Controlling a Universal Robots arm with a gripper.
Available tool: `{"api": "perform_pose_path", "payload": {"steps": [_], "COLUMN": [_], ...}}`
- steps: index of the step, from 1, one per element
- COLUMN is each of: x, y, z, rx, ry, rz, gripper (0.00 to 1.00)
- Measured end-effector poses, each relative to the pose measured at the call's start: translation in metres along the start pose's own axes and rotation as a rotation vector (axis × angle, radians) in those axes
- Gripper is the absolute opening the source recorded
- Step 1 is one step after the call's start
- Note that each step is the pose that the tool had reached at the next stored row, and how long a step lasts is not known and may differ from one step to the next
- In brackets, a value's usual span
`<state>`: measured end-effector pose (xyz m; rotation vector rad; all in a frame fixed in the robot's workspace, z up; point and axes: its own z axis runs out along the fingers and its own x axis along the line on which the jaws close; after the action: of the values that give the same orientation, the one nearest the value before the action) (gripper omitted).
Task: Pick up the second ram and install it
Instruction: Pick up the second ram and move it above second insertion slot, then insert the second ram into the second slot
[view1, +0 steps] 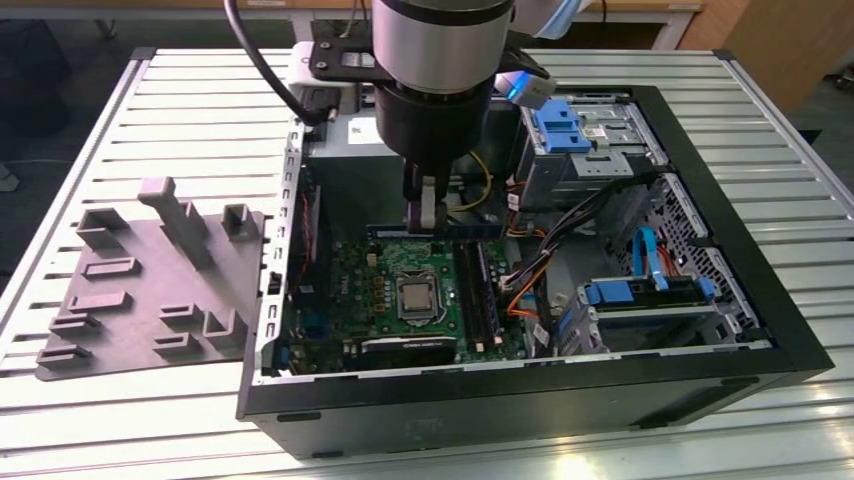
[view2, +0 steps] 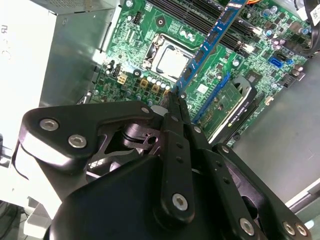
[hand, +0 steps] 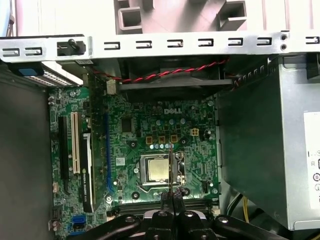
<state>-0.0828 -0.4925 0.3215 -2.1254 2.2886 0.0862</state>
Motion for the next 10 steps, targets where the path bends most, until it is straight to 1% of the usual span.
{"api": "perform_pose_path", "payload": {"steps": [3, 10], "x": [0.0001, 0.0001], "y": [-0.0001, -0.0001], "z": [0.0015, 0.0019], "rx": [0.0001, 0.0002], "ry": [0.0001, -0.0001], "rz": [0.002, 0.002], "gripper": [0.12, 0.12]}}
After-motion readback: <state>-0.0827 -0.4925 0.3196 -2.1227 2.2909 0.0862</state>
